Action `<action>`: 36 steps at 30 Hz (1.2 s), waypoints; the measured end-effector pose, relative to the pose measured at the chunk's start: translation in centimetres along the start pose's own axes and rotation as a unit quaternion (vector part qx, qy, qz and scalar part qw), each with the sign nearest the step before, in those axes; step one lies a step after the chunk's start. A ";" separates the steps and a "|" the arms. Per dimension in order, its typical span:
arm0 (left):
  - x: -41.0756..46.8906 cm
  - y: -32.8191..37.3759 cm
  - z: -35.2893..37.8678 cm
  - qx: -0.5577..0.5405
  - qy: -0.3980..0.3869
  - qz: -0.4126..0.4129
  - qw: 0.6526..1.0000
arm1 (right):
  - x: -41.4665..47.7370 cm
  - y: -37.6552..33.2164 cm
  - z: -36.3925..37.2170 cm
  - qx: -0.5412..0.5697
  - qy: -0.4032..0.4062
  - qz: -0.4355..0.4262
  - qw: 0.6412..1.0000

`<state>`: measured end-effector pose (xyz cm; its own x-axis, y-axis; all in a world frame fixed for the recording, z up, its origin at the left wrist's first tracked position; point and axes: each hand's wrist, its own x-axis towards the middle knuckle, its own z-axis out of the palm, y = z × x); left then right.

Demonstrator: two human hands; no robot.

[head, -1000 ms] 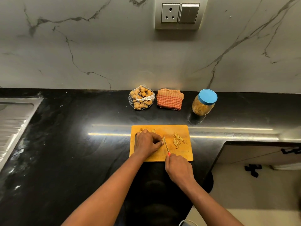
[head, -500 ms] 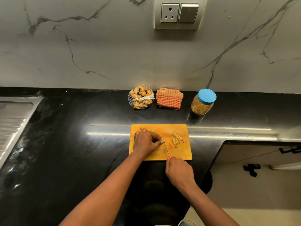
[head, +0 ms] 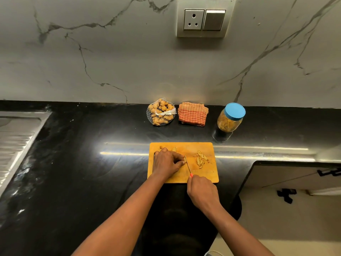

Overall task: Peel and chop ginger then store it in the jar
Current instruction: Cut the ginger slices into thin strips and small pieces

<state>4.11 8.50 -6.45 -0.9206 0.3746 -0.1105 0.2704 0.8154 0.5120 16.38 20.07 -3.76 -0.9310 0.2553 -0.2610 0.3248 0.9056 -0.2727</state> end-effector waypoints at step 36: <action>-0.3 0.0 0.1 0.001 0.012 -0.006 1.000 | 0.2 0.8 -0.4 -0.024 0.012 0.029 0.999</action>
<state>4.42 8.45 -6.51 -0.9304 0.3537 -0.0957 0.2599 0.8211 0.5082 16.36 20.95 -3.66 -0.9147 0.3156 -0.2525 0.3708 0.9039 -0.2135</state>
